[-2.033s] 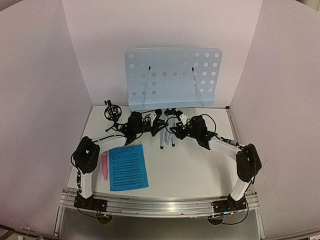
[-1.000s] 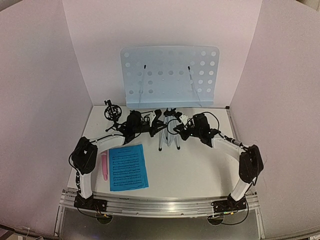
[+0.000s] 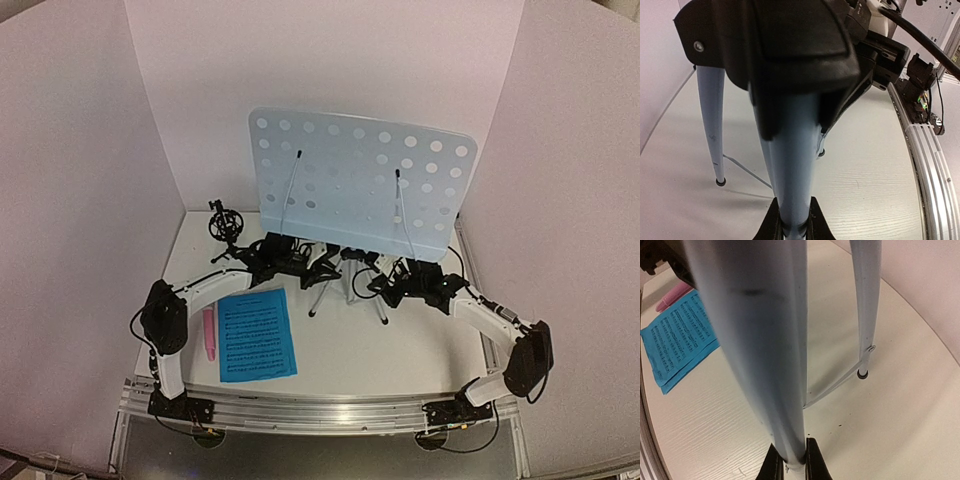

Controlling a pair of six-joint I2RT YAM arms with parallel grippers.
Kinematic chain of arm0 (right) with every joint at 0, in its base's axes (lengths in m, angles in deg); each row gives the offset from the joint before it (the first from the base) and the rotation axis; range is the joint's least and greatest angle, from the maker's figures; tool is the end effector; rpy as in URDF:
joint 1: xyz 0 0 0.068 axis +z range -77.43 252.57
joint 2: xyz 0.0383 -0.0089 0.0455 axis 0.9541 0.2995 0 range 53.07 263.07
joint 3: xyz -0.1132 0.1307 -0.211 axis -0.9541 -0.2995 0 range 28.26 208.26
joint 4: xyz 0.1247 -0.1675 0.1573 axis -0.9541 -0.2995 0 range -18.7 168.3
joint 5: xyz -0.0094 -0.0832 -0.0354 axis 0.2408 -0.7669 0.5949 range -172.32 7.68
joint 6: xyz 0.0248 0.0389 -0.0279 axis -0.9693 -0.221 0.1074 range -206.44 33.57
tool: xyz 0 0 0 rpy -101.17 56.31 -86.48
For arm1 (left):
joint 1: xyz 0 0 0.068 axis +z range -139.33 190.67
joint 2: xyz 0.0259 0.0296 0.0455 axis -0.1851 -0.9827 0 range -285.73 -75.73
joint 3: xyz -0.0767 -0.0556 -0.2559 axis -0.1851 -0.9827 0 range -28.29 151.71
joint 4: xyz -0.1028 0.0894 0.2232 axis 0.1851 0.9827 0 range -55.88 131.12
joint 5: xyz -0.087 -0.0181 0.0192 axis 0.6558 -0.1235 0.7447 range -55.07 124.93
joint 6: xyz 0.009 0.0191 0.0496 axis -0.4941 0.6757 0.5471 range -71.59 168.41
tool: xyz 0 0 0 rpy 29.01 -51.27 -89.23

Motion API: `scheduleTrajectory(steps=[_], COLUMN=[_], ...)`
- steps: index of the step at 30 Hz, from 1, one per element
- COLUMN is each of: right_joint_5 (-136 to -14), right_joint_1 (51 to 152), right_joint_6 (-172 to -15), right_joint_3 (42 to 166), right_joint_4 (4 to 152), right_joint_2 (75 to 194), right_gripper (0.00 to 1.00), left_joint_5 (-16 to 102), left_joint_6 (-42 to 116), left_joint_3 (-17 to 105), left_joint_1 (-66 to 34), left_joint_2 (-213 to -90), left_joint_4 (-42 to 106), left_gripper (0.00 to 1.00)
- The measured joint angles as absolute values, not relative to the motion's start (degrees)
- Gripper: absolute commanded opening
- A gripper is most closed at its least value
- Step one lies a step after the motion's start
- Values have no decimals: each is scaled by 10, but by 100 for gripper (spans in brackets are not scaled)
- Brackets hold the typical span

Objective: Set up the instrument practice props

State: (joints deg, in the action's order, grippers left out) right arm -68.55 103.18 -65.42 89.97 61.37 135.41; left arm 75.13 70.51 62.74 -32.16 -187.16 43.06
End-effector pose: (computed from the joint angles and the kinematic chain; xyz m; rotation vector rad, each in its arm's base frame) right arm 0.2723 0.1708 0.2788 -1.0876 1.9446 0.3594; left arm 0.3183 -0.3263 0.2805 1.4622 1.4855 -0.9482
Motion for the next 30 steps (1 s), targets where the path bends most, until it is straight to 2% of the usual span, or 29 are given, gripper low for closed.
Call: scheduleTrajectory(steps=[7, 30], right_joint_5=[-637, -596], right_joint_1=[1019, 986], right_joint_6=[-650, -564], right_joint_3=[930, 954], right_joint_4=[565, 480], right_joint_2=[1377, 1380], right_gripper=[0, 0], left_joint_5=[751, 742], left_joint_6=[710, 758], left_joint_3=[677, 733], left_joint_1=[-322, -330], left_joint_2=[-1880, -1906], left_joint_4=[545, 624], left_gripper=[0, 0])
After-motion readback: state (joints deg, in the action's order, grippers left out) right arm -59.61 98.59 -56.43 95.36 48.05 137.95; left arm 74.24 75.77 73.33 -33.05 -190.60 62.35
